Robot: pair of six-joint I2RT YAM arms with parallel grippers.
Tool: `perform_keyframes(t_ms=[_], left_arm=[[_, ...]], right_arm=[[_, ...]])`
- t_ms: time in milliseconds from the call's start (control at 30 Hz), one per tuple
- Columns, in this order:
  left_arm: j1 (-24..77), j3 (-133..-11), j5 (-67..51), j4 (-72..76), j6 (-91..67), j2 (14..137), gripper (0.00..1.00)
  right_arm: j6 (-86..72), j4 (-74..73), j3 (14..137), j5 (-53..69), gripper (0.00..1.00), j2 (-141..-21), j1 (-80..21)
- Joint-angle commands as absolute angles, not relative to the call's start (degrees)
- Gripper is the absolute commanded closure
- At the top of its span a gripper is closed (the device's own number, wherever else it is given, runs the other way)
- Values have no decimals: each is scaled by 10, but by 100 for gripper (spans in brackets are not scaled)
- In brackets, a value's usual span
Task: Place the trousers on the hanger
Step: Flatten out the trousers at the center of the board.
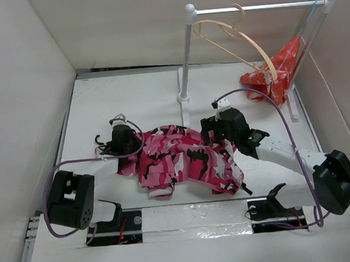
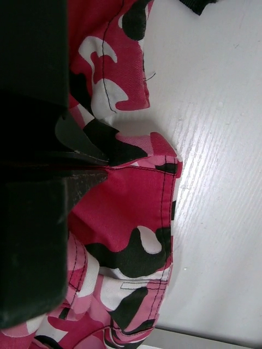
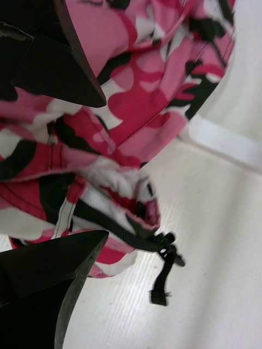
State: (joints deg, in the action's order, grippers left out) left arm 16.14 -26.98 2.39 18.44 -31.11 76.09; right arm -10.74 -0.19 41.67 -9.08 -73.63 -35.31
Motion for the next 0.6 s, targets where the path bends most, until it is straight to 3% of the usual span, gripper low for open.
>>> perform_keyframes(t_ms=[0,367,400,433,533,567], left_arm=[[165,-256,3,209,-313,744,100],[165,-258,7,218,-339,711,100],[165,-257,4,222,-351,698,100],[165,-257,4,227,-357,691,100],[165,-266,21,217,-374,660,100],[165,-274,43,200,-381,636,100]], right_arm=[[-114,64,421,-148,0,-707,-377],[-138,51,409,-202,12,-766,-305],[-134,53,409,-196,22,-764,-299],[-131,49,410,-188,51,-758,-292],[-132,40,408,-191,85,-709,-279],[-136,32,403,-197,88,-690,-265]])
